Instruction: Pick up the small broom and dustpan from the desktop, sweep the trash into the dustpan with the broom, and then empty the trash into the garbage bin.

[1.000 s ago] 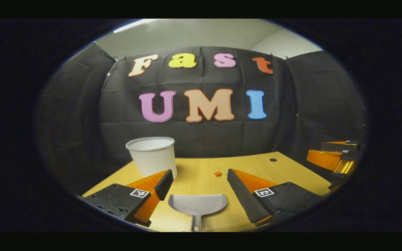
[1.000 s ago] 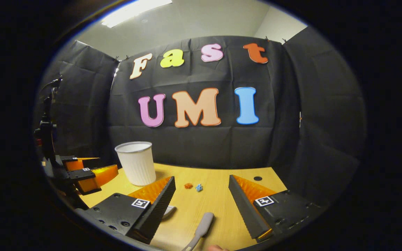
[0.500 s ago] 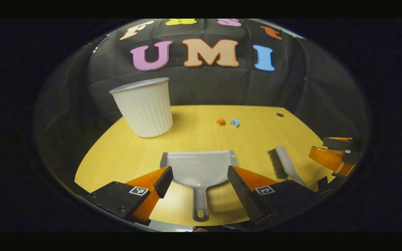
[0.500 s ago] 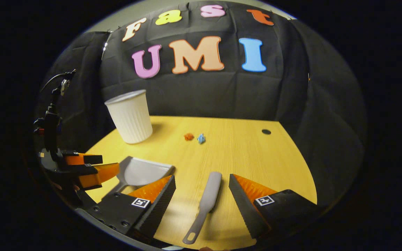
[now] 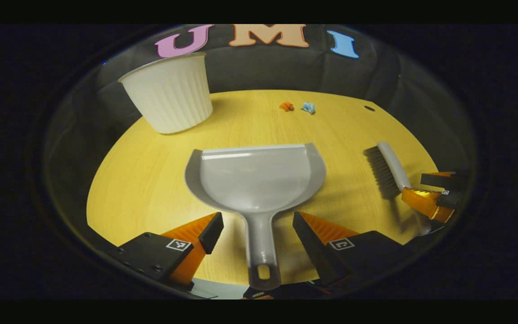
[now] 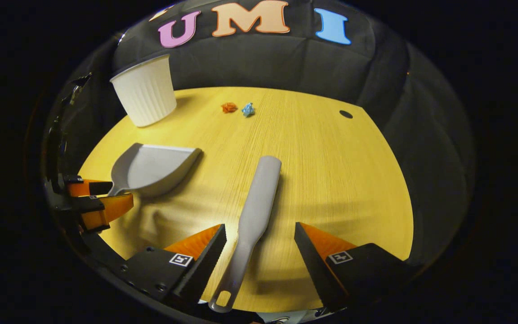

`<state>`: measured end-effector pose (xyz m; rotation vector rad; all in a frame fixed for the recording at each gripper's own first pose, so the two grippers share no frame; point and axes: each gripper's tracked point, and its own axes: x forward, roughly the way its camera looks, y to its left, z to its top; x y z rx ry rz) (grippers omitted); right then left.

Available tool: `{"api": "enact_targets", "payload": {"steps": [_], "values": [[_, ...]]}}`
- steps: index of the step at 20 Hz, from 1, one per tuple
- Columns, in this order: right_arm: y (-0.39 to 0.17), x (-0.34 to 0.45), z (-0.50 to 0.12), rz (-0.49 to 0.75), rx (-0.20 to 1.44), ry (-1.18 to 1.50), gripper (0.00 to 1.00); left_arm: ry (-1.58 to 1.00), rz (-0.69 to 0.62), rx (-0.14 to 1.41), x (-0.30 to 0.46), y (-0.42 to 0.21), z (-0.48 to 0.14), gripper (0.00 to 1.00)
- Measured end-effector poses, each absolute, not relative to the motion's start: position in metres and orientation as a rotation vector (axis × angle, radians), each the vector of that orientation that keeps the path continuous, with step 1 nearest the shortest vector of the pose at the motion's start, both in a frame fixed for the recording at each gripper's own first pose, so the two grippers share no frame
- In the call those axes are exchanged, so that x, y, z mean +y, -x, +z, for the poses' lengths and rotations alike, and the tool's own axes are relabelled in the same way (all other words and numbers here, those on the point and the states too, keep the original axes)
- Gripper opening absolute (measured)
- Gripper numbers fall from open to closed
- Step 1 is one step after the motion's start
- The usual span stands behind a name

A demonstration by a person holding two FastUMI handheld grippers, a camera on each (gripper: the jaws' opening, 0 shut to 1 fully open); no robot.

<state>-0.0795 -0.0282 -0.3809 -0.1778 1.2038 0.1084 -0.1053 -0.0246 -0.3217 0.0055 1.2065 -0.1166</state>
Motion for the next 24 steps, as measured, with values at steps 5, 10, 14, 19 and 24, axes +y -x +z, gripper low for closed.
{"api": "enact_targets", "payload": {"steps": [5,10,14,19,24], "values": [[0.098,-0.032,-0.389,0.144,1.327,0.227,0.68,-0.028,-0.154,1.296,-0.029,0.117,-0.330,0.93],[0.103,-0.021,-0.384,0.244,1.382,0.209,0.21,-0.061,-0.185,1.259,-0.027,0.105,-0.332,0.45],[0.090,-0.023,-0.370,0.234,1.319,0.196,0.18,-0.083,-0.222,1.221,-0.018,0.090,-0.317,0.30],[0.054,-0.054,-0.338,0.171,1.213,0.210,0.18,-0.090,-0.270,1.163,-0.016,0.044,-0.309,0.27],[-0.037,-0.069,-0.316,0.165,1.112,0.305,0.18,-0.163,-0.362,1.127,-0.023,0.004,-0.304,0.26]]}}
